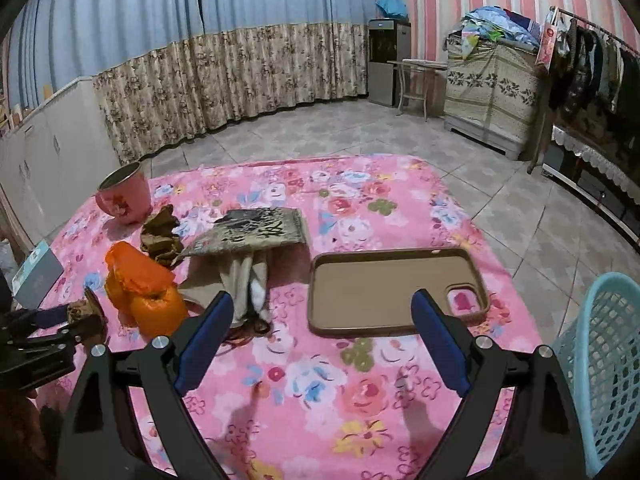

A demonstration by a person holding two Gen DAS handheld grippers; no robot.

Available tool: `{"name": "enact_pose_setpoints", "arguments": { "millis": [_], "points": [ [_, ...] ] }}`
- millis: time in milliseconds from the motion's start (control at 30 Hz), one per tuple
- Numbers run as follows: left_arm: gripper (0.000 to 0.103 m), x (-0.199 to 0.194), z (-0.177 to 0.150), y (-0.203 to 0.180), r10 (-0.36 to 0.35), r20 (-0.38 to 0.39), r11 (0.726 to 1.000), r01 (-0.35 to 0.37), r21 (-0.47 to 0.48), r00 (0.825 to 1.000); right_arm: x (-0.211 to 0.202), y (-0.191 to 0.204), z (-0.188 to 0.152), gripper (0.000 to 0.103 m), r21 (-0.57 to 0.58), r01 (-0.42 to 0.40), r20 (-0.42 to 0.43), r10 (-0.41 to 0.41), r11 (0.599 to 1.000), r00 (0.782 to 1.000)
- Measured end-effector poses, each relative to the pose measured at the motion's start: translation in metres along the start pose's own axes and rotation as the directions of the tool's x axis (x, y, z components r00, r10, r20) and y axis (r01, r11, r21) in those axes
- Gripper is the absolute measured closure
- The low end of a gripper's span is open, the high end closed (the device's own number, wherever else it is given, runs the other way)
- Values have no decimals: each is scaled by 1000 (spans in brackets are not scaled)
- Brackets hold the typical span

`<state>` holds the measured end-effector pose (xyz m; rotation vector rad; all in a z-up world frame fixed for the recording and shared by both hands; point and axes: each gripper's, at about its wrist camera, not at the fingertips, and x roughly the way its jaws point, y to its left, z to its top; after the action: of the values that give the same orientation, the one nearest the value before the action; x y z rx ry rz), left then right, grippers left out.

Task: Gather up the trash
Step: 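Grasp the brown paper scrap with the left gripper while the right gripper grasps an orange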

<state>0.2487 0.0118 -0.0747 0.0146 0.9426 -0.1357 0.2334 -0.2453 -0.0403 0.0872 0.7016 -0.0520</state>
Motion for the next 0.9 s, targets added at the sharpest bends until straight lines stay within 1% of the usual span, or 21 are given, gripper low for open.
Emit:
{"name": "enact_pose_setpoints", "arguments": {
  "millis": [33,100,167,200,233,300,333,400,500,633,767,800,833,900],
  "points": [
    [65,1,0,-2,-16,-5,1000,16,9,1000,0,4,-1,14,-18,2,-1,-2,1000,1000],
    [66,-1,-1,-4,-8,2,1000,8,19,1000,3,13,-4,14,-44,-1,-10,0,999,1000],
    [66,-6,-1,-4,1,30,1000,-2,25,1000,6,20,-6,14,-51,-18,-22,17,999,1000],
    [66,-11,-1,-3,14,51,999,-16,30,999,7,24,-7,14,-56,-28,-28,27,998,999],
    [66,-19,-1,-2,39,92,998,-43,38,995,9,31,-9,14,-65,-41,-36,39,997,999],
    [66,-32,0,2,75,146,996,-82,39,986,13,43,-12,14,-87,-61,-54,56,994,997],
    [66,-37,0,5,88,166,995,-95,32,982,15,50,-14,14,-99,-73,-64,67,992,996],
    [66,-46,3,12,92,190,995,-96,14,978,18,62,-16,14,-108,-99,-82,90,989,993],
    [66,-54,7,19,86,207,996,-88,4,975,20,75,-16,14,-115,-127,-93,117,985,989],
    [66,-54,11,28,114,220,991,-126,40,969,31,92,-18,14,-123,-156,-125,141,980,982],
    [66,-46,13,41,104,201,994,-111,24,974,43,106,-18,16,-147,-156,-139,136,977,981],
    [66,-44,13,42,102,195,994,-109,24,975,44,107,-17,22,-152,-158,-136,137,976,981],
    [66,-42,13,43,103,191,993,-110,30,976,44,109,-17,35,-154,-163,-137,142,974,980],
    [66,-44,11,41,102,196,993,-112,42,975,43,109,-17,51,-152,-187,-144,166,970,976]
  ]
}}
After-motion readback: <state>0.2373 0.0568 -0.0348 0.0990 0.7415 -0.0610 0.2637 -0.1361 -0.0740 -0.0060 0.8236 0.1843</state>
